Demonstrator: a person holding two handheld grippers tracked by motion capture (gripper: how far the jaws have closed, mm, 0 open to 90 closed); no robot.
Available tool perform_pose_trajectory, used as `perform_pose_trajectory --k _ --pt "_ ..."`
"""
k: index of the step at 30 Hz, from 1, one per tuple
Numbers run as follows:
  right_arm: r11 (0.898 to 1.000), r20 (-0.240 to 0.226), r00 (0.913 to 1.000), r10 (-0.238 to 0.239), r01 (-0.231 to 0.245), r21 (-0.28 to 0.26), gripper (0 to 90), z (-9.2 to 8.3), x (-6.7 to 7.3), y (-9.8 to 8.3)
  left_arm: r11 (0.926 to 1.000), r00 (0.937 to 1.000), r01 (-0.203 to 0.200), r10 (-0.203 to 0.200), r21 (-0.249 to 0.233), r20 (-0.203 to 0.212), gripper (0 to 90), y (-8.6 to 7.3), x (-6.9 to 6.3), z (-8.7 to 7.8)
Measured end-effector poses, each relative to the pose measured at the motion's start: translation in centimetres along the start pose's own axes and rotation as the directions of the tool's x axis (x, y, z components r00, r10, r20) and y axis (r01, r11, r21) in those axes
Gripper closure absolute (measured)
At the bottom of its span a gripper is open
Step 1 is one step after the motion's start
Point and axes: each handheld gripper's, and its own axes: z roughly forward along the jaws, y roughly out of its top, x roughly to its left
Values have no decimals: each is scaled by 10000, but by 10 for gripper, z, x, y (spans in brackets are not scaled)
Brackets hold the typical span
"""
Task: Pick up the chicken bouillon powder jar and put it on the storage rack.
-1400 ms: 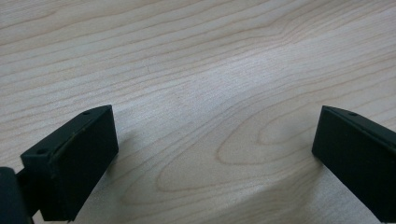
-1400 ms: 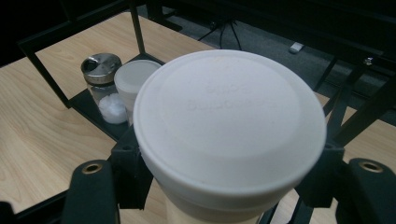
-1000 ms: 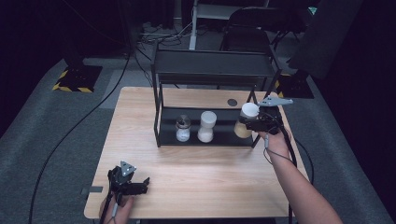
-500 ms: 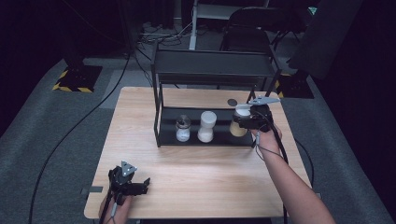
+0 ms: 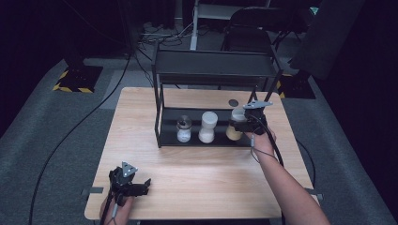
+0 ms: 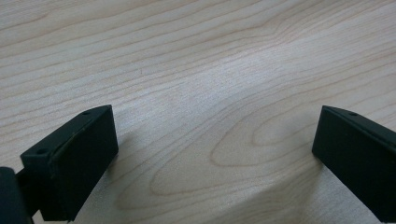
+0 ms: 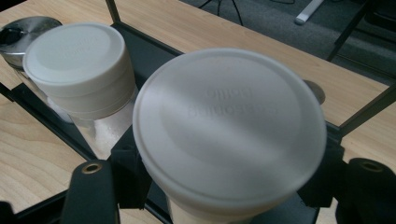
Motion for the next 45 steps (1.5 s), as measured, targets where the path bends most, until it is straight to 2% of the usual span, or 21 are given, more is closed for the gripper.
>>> perform_pose_trajectory --k 10,21,28,29,31,34,40,45 --pt "9996 -112 9999 60 -57 277 339 13 3 -5 10000 10000 10 -10 -4 1 3 0 0 0" --pt "9993 -75 9999 87 -84 357 339 21 6 -8 10000 10000 -9 9 -9 10 3 0 0 0" --pt "9995 -134 9997 205 -202 243 336 23 2 -14 10000 10000 -3 3 -3 7 3 0 0 0" --pt "9996 -168 9997 170 -166 249 326 23 1 -14 10000 10000 -9 9 -8 10 3 0 0 0" --pt "9997 -228 9997 85 -79 243 249 23 0 -14 10000 10000 -5 5 -3 8 3 0 0 0" --pt "9992 17 9999 -123 122 377 156 21 5 -11 10000 10000 0 0 -5 9 3 0 0 0" --pt "9984 242 9982 -542 539 152 75 4 11 -12 10000 10000 1 -1 -4 -5 3 0 0 0" --pt "9979 232 9980 -588 594 -243 22 -18 9 -17 10000 10000 9 -9 -8 -5 3 0 0 0"
